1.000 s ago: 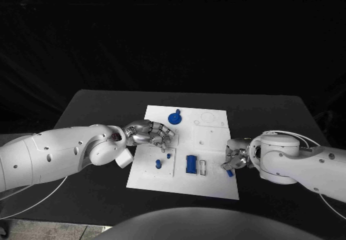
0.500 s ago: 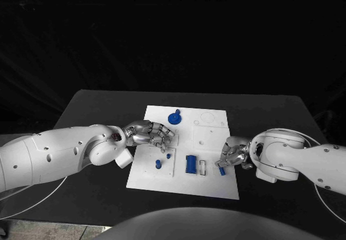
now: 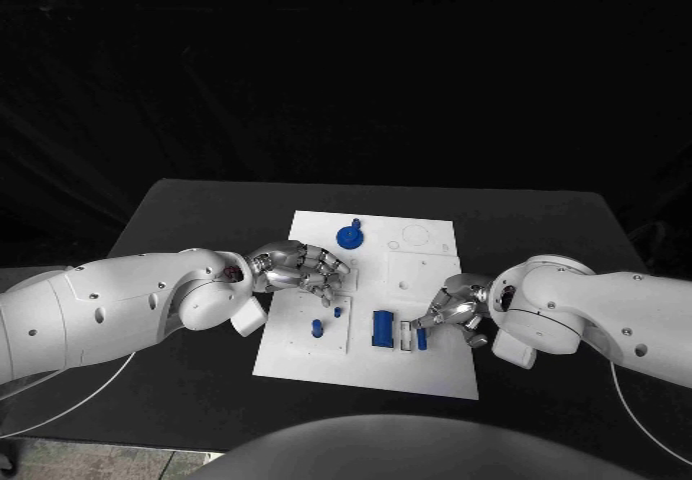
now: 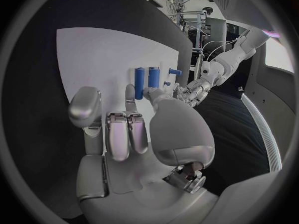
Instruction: Assemble the parts on the task board
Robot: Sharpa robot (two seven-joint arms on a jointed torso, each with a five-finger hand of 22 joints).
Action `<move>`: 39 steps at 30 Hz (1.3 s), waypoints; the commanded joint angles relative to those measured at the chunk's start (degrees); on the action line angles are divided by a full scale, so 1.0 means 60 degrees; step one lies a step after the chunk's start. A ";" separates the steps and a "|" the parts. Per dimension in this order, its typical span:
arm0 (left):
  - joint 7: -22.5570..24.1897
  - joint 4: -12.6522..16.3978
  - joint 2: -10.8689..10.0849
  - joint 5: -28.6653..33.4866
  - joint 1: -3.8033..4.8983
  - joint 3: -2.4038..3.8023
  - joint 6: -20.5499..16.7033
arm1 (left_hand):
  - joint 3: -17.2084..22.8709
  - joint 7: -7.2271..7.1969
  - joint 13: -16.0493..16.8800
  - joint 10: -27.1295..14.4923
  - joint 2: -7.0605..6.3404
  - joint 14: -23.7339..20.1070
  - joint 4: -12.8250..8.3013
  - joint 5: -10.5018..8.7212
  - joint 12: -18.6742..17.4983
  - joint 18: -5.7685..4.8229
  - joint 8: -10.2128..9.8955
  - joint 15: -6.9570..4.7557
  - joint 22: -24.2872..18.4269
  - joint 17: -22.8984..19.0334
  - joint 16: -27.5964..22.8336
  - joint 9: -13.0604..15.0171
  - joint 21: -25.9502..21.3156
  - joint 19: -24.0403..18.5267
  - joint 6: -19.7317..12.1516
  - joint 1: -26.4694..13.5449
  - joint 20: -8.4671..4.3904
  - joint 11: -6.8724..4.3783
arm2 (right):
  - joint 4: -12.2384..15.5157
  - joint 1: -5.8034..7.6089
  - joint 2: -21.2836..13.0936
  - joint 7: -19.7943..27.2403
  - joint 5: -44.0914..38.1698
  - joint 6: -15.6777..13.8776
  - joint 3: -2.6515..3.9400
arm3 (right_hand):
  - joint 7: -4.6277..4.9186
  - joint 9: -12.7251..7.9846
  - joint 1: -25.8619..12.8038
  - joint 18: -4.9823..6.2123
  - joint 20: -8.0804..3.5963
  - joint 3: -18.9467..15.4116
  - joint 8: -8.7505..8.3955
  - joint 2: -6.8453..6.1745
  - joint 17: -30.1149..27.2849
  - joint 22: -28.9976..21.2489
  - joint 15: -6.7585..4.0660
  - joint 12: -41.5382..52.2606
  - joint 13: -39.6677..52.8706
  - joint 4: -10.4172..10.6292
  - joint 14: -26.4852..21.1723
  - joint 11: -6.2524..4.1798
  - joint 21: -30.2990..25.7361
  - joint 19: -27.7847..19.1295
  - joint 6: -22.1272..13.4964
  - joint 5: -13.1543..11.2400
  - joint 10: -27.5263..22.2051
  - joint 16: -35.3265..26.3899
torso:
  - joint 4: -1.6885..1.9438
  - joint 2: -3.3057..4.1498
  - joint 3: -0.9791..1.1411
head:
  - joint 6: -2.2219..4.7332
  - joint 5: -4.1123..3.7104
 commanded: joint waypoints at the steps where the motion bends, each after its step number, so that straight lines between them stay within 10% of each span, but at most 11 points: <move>1: 0.0018 -0.0003 0.0020 0.0011 -0.0005 0.0006 0.0248 | 0.0063 0.0315 -0.0009 0.0057 -0.0048 0.0068 0.0004 0.0050 -0.0038 -0.0066 -0.0038 0.0021 0.0254 -0.0010 0.0030 0.0015 0.0042 -0.0024 0.0064 -0.0024 -0.0043 -0.0002 | -0.0094 -0.0082 0.0100 0.0109 0.0264 -0.0298 -0.0003 | 0.0010 0.0021 -0.0147 -0.0013 0.0009 0.1449 0.0048 0.0006 0.0876 0.1168 0.0009 0.0025 0.2506 -0.1367 0.0723 -0.0045 0.0025 0.0099 -0.0065 -0.0123 0.0969 0.0025 | 0.0001 0.0001 0.0004 | 0.0002 0.0007; 27: -0.0096 -0.0031 0.0052 0.0011 -0.0006 0.0006 0.0377 | 0.0088 0.0338 -0.0022 0.0083 -0.0055 0.0064 0.0003 0.0049 -0.0062 -0.0073 -0.0041 0.0023 0.0253 -0.0012 0.0028 0.0021 0.0054 -0.0035 0.0111 -0.0040 -0.0048 -0.0003 | -0.0438 -0.0239 0.0601 -0.0145 -0.0528 -0.0031 -0.0002 | 0.0016 -0.0099 -0.0620 0.0042 0.0017 0.1412 0.0114 0.0102 0.0724 0.1087 0.0013 0.0025 0.2506 -0.1041 0.0693 -0.0045 -0.0289 -0.0007 -0.0241 -0.1725 0.0969 -0.0021 | -0.0007 0.0006 0.0003 | 0.0002 -0.0004; 39: -0.0157 -0.0047 0.0095 0.0011 -0.0006 0.0006 0.0463 | 0.0119 0.0368 -0.0035 0.0103 -0.0053 0.0057 0.0000 0.0049 -0.0088 -0.0081 -0.0042 0.0026 0.0252 -0.0014 0.0026 0.0027 0.0064 -0.0051 0.0165 -0.0053 -0.0052 0.0001 | -0.0544 -0.0270 0.0733 -0.0275 -0.0512 0.0239 -0.0003 | 0.0056 -0.0273 -0.1389 0.0055 0.0042 0.1107 0.0087 0.0185 0.0654 0.1061 0.0043 0.0025 0.2506 -0.0341 0.0682 -0.0009 -0.0393 -0.0030 -0.0231 -0.2759 0.0969 -0.0043 | -0.0008 0.0006 0.0006 | 0.0002 -0.0011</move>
